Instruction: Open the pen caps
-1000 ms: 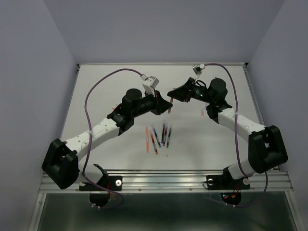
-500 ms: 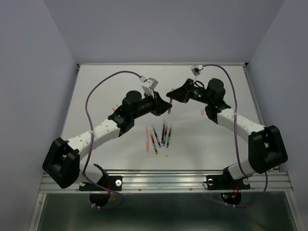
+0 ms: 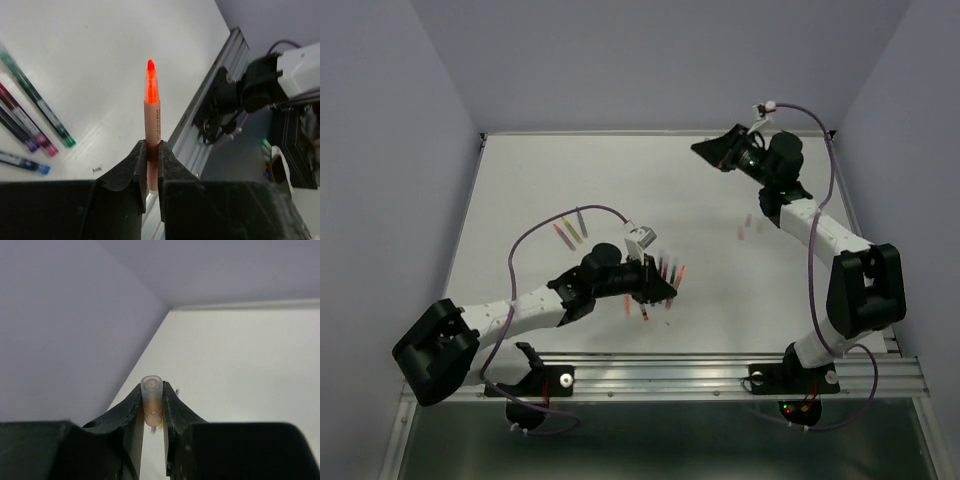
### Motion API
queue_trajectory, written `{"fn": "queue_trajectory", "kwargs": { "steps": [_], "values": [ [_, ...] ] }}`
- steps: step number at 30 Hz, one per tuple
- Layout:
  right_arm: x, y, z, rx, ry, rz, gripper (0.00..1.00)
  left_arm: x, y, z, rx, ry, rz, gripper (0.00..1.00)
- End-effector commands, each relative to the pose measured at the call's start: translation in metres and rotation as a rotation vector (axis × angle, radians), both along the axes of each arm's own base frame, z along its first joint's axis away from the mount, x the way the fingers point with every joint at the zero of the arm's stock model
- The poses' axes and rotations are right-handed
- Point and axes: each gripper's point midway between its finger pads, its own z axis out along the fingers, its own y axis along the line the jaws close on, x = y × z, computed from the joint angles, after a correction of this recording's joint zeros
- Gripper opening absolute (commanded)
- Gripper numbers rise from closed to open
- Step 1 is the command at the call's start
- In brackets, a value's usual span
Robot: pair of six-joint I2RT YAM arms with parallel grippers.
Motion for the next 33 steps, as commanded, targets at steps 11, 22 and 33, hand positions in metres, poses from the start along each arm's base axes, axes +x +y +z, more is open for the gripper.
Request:
{"fn": "queue_trajectory", "kwargs": {
  "steps": [11,22,33],
  "values": [
    [0.043,-0.094,-0.039,-0.284,0.120,-0.378,0.04,0.041,0.032,-0.001,0.237,0.061,0.330,0.00],
    [0.001,-0.151,-0.187,-0.739,0.481,-0.503,0.08,0.121,0.143,-0.028,0.499,0.236,0.843,0.00],
    [-0.001,-0.145,-0.242,-0.966,0.573,-0.486,0.14,0.142,0.214,-0.063,0.653,0.395,1.073,0.00]
  ]
}}
